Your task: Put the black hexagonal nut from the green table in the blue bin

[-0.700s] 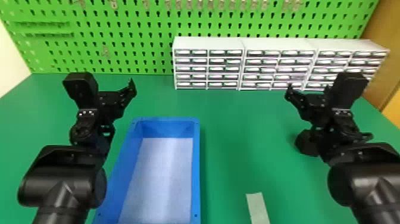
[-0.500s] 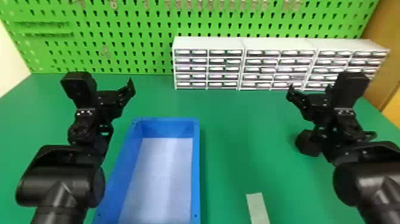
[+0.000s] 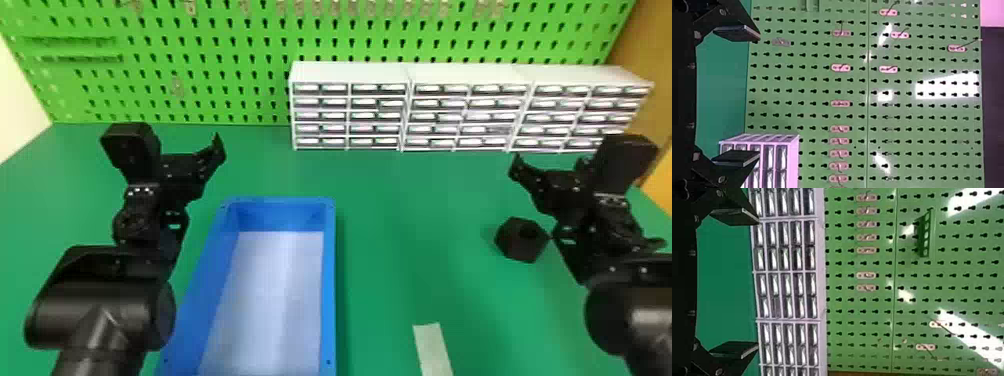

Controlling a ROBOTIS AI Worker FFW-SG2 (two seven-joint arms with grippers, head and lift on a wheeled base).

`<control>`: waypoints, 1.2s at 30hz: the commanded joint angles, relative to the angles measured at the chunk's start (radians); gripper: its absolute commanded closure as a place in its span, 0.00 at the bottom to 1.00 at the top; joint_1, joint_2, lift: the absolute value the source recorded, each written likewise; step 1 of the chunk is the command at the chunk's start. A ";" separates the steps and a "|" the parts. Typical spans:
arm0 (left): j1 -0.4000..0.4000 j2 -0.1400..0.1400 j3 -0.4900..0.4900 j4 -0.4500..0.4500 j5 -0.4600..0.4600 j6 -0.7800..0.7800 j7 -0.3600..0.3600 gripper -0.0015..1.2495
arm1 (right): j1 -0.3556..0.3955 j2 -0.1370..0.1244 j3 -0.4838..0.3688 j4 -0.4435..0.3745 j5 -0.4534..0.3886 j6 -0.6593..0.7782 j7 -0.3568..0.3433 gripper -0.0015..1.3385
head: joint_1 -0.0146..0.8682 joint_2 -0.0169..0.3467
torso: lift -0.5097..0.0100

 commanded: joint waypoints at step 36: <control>0.002 0.000 -0.011 -0.003 0.008 0.000 -0.011 0.18 | -0.219 -0.118 -0.131 -0.073 0.117 0.618 0.155 0.14 | 0.79 0.19 | 0.80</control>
